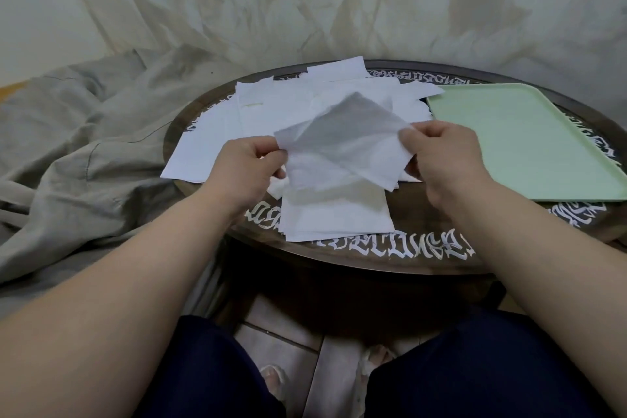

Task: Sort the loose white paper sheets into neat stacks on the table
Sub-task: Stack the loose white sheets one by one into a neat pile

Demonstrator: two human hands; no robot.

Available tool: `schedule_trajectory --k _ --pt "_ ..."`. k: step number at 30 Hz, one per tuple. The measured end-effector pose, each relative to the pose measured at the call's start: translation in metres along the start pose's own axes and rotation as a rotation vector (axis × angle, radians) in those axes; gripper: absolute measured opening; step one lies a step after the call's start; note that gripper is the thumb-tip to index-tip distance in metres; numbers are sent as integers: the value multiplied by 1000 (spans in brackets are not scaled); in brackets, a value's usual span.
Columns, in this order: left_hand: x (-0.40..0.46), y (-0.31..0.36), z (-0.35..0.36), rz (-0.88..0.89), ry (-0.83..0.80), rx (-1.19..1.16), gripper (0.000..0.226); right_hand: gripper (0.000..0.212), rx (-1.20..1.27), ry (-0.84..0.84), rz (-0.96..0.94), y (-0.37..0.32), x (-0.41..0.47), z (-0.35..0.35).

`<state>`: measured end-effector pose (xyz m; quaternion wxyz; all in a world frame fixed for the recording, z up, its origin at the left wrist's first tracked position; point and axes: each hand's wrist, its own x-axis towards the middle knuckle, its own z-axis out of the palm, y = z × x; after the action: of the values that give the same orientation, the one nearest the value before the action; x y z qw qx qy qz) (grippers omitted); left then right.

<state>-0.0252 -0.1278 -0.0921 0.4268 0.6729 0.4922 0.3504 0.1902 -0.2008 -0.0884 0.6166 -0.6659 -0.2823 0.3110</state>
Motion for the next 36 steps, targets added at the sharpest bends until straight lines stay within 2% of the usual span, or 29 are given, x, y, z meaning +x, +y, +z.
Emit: schedule_trajectory --k 4,7,11,14,19,21,23,25,27,28,32,34,36 --pt "4 -3 0 170 51 136 29 19 86 198 8 -4 4 -11" --pt "7 -11 -4 287 -32 371 34 16 218 308 67 -5 10 -21" --pt "4 -19 -4 239 -272 621 30 5 264 233 158 -3 9 -23" --pt "3 -21 -5 143 -365 661 29 20 233 137 144 -6 3 -19" --pt "2 -12 -7 81 -261 590 20 5 25 90 29 -23 2 -15" --pt "-2 2 -5 75 -216 493 13 1 -68 42 21 -29 2 -11" --pt "-8 17 -1 101 -285 427 37 15 -162 18 14 -34 3 -8" --pt "-18 29 10 158 -439 470 58 22 -200 -11 14 -37 2 -5" --pt "-25 31 22 161 -521 499 62 21 -205 -47 35 -38 0 -4" --pt "-25 30 27 152 -493 489 57 20 -205 -66 50 -38 -1 -5" --pt "-15 23 28 55 -245 313 8 21 -137 -165 102 -29 -2 -8" --pt "-8 21 20 -69 -217 146 8 18 -95 -211 130 -23 0 -6" --pt "-1 17 10 -143 -198 91 9 20 -157 -264 172 -18 0 -2"
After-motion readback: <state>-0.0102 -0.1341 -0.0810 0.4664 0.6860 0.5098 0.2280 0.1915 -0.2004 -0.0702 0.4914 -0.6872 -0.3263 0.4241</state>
